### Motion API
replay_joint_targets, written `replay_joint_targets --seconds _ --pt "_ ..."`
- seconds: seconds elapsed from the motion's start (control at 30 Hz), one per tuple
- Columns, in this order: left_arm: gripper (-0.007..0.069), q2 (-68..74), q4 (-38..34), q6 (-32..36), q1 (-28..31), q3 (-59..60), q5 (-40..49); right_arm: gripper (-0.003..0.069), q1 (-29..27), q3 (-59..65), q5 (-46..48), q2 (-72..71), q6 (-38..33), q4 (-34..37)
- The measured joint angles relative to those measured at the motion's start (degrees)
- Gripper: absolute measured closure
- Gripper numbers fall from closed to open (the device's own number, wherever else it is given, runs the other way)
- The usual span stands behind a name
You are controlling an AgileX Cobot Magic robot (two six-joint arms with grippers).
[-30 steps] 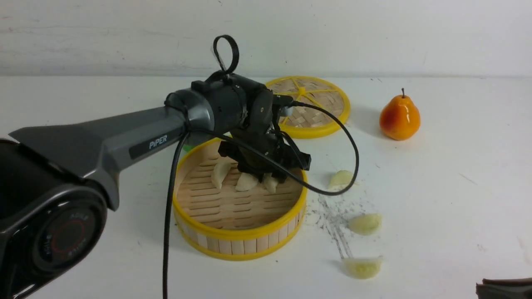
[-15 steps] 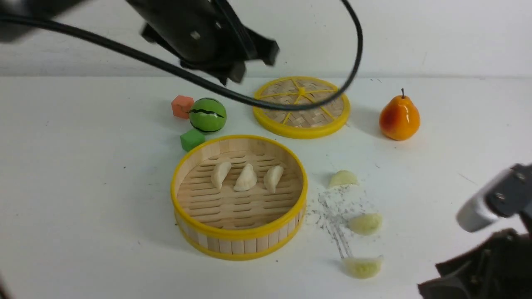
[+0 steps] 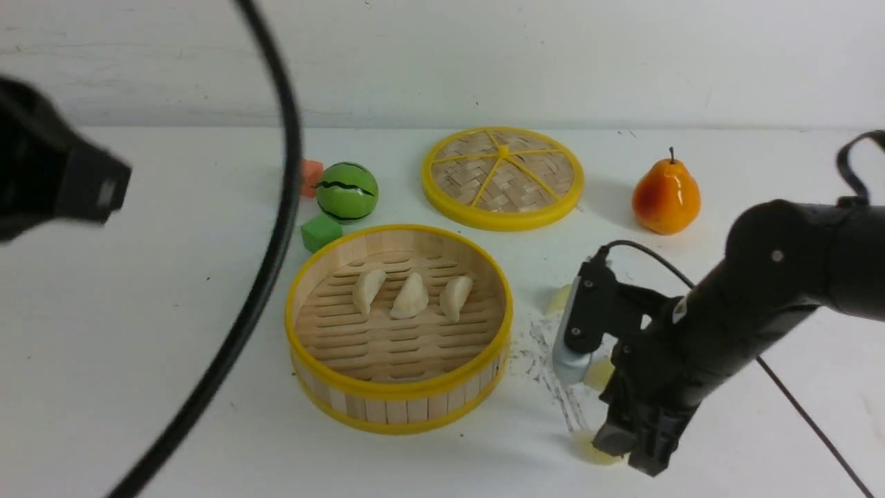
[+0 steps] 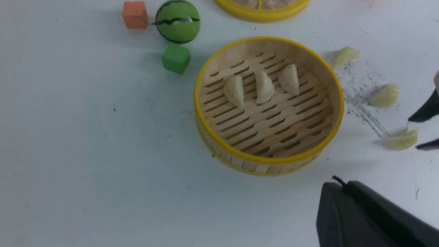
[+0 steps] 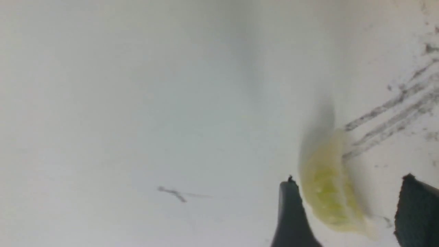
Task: Put the dumplings into the steamer on the white table.
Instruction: 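Reach for and grasp a dumpling lying on the table beside the steamer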
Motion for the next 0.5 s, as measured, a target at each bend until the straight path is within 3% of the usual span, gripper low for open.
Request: replay_joint_targets --seconds 0.2,0.33,0.43,0.5 --pt "0.0639 -6.72 0.04 -1.02 0.00 16.13 -0.48 0.0323 0.05 -1.87 -2.11 5.10 0.13 -1.84" --pt "0.0639 -10.96 0.39 -1.83 0.00 25.98 -0.82 0.0410 0.05 -2.20 -0.74 5.91 0.19 -0.15" --pt "0.0639 -17.44 2.60 -4.69 0.00 33.34 -0.77 0.0534 0.05 -2.47 1.00 6.13 0.56 0.54" --pt "0.0639 -21.26 5.02 -7.82 0.00 36.23 -0.83 0.0562 0.05 -2.57 1.68 6.13 1.60 0.55"
